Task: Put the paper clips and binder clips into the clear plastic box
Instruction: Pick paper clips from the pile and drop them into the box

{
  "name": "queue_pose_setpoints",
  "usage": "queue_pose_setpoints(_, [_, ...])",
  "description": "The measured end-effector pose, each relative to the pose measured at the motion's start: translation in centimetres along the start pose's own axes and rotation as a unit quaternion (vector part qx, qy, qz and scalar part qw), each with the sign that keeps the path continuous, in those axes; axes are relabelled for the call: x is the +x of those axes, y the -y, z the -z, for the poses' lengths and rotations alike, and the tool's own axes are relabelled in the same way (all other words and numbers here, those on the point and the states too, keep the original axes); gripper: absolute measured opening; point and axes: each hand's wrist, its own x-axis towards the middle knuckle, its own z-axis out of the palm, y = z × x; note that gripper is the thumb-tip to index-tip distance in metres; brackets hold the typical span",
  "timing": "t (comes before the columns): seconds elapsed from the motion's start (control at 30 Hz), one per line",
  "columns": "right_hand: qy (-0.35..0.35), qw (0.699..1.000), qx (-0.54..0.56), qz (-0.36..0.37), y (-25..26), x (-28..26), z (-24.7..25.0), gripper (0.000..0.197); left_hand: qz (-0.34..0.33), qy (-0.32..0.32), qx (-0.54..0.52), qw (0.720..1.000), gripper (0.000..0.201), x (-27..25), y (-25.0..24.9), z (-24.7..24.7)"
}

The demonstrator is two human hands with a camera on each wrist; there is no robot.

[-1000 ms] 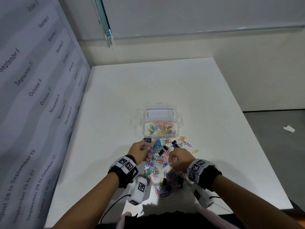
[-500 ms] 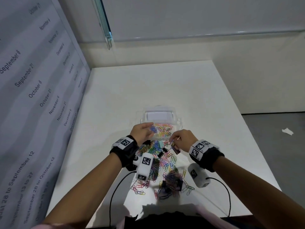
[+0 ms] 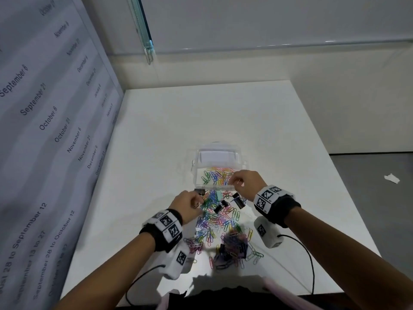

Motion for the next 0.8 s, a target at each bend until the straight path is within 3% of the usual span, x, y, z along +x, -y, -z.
queue_pose_setpoints(0.07, [0.007,1.000,-0.023,0.008,-0.1,0.1,-0.2,0.027,0.010,0.050,0.065,0.997,0.044,-1.2,1.2,-0.6])
queue_pose_setpoints(0.17, [0.015,0.999,-0.041,0.016,-0.2,0.6,-0.4,0.025,0.010,0.162,0.083,0.983,0.088,-2.9,2.2,-1.1])
queue_pose_setpoints(0.3, [0.022,0.997,-0.061,0.030,-0.9,1.0,-0.9,0.029,-0.053,0.193,0.173,0.964,0.111,-3.2,3.6,-1.5])
queue_pose_setpoints(0.53, [-0.038,0.997,-0.010,0.067,-2.2,-0.1,-0.6,0.025,-0.104,0.135,0.163,0.972,0.106,-1.8,3.4,-3.4])
queue_pose_setpoints(0.67, [0.034,0.998,0.025,0.054,-2.1,-2.1,-0.4,0.026,-0.113,0.109,0.139,0.978,0.093,-0.9,2.2,-4.3])
queue_pose_setpoints(0.8, [0.126,0.989,-0.033,0.072,-2.4,-3.6,-1.7,0.030,-0.126,0.063,0.121,0.983,0.050,0.1,1.6,-5.0])
